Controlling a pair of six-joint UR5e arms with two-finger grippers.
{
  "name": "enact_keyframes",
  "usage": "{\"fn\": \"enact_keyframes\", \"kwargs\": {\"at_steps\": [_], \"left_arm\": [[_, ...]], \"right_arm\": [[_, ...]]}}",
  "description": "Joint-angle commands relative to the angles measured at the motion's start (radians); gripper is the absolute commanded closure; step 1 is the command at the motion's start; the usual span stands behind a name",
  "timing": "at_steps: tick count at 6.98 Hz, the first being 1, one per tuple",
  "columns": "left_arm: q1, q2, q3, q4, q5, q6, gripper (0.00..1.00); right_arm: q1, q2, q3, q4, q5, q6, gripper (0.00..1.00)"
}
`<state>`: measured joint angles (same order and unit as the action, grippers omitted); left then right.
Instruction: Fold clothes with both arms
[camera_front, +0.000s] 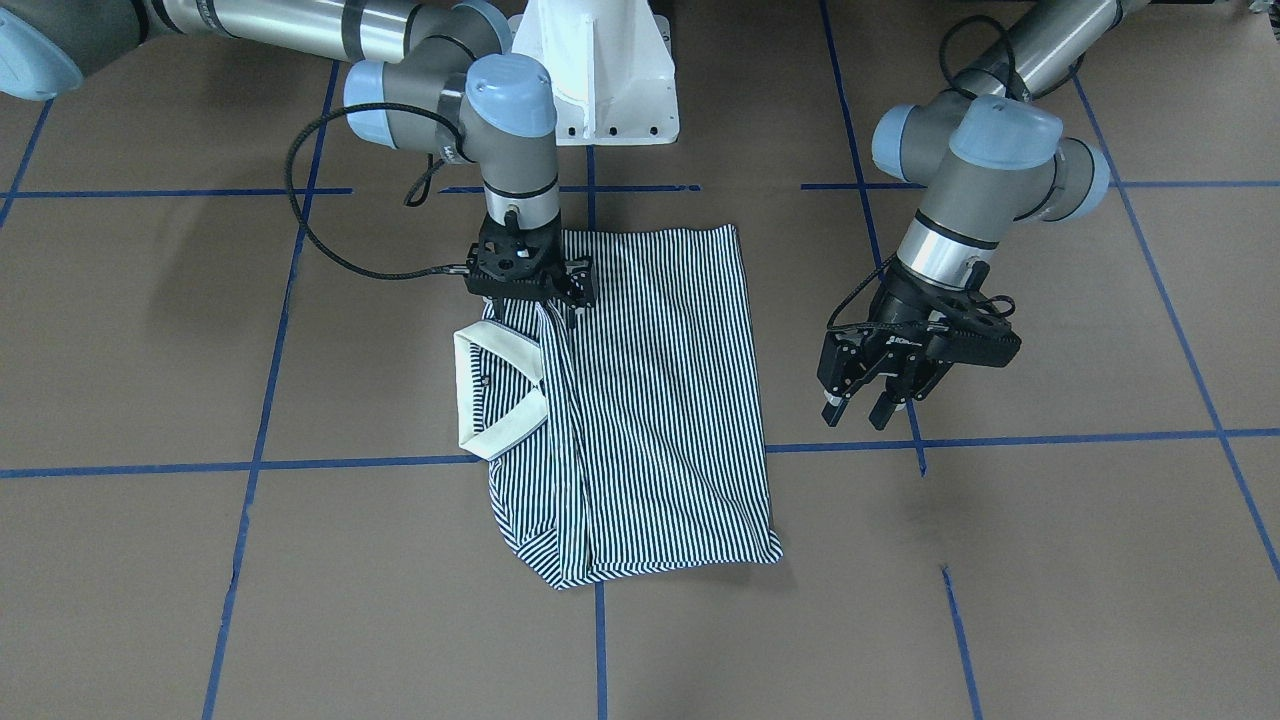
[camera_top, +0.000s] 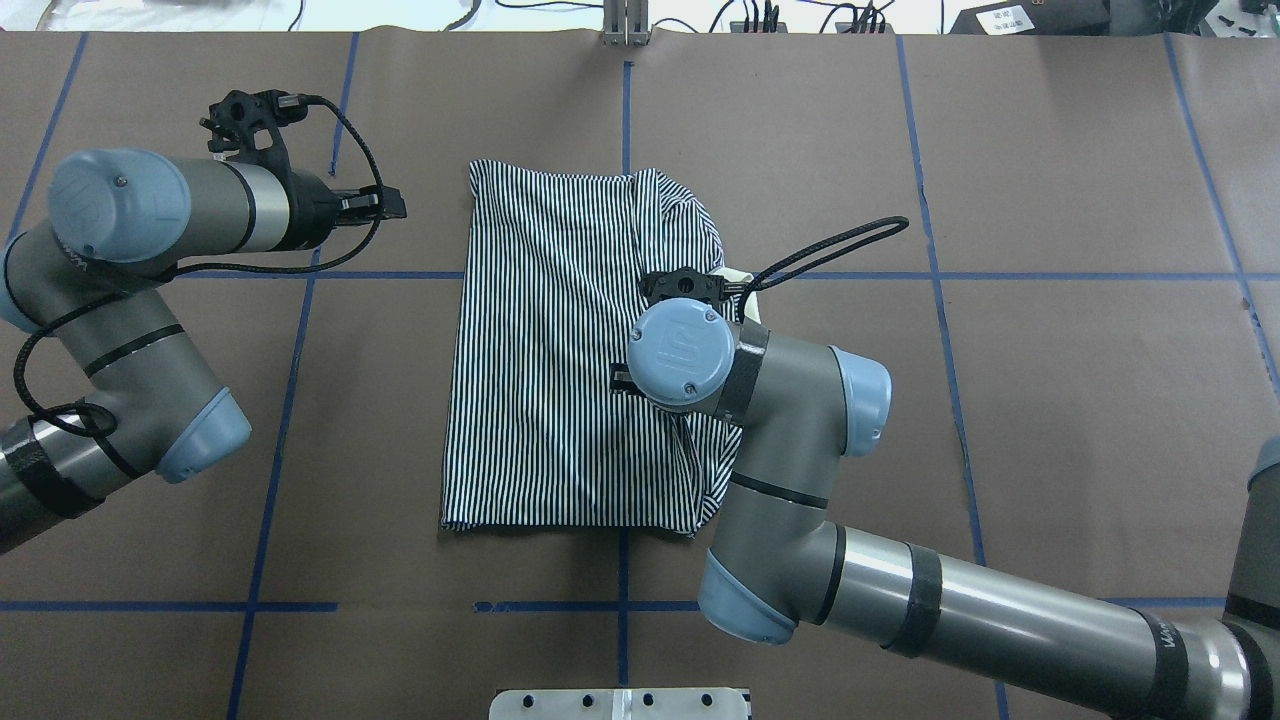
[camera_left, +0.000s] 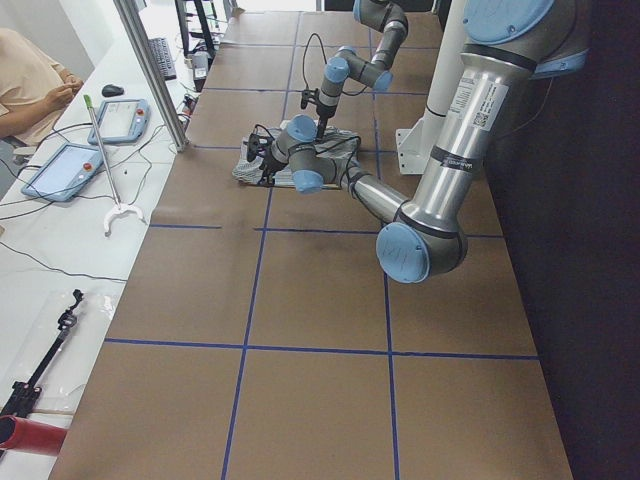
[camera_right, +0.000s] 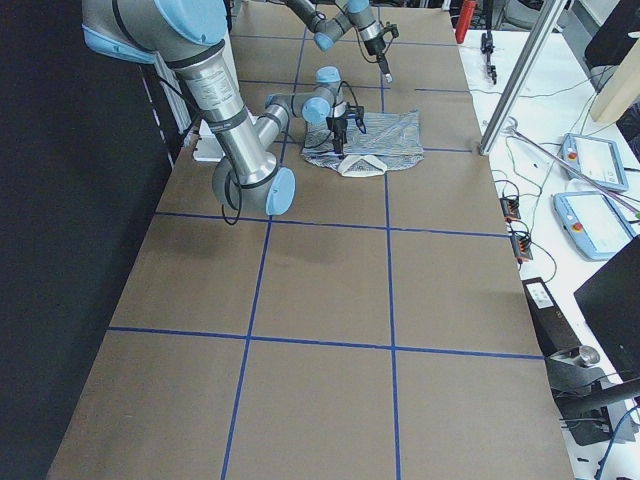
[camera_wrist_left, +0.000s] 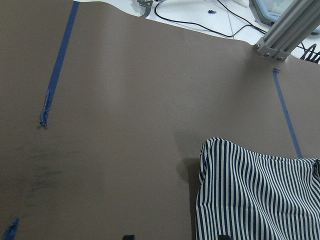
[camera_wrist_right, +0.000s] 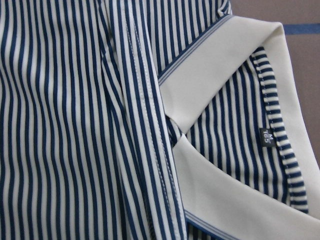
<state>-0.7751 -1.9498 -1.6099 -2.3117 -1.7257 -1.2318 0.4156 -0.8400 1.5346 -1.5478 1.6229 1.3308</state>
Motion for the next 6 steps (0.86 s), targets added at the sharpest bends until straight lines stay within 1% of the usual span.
{"fn": "enact_keyframes", "kwargs": {"at_steps": [1,2,3,4,5,6], "left_arm": [[0.000,0.000,0.001,0.000,0.000,0.000,0.36],[0.000,0.000,0.001,0.000,0.000,0.000,0.36],[0.000,0.000,-0.001,0.000,0.000,0.000,0.36],[0.000,0.000,-0.004,0.000,0.000,0.000,0.36],[0.000,0.000,-0.002,0.000,0.000,0.000,0.36],[0.000,0.000,-0.001,0.000,0.000,0.000,0.36]], "right_arm": [[-0.001,0.010,-0.011,-0.038,-0.002,-0.071,0.00],[0.000,-0.001,-0.011,-0.041,-0.002,-0.091,0.00],[0.003,-0.011,-0.010,-0.069,-0.005,-0.138,0.00],[0.028,-0.042,0.025,-0.096,0.005,-0.175,0.00],[0.054,-0.103,0.095,-0.127,0.005,-0.246,0.00],[0.081,-0.172,0.152,-0.127,0.005,-0.304,0.00]]}}
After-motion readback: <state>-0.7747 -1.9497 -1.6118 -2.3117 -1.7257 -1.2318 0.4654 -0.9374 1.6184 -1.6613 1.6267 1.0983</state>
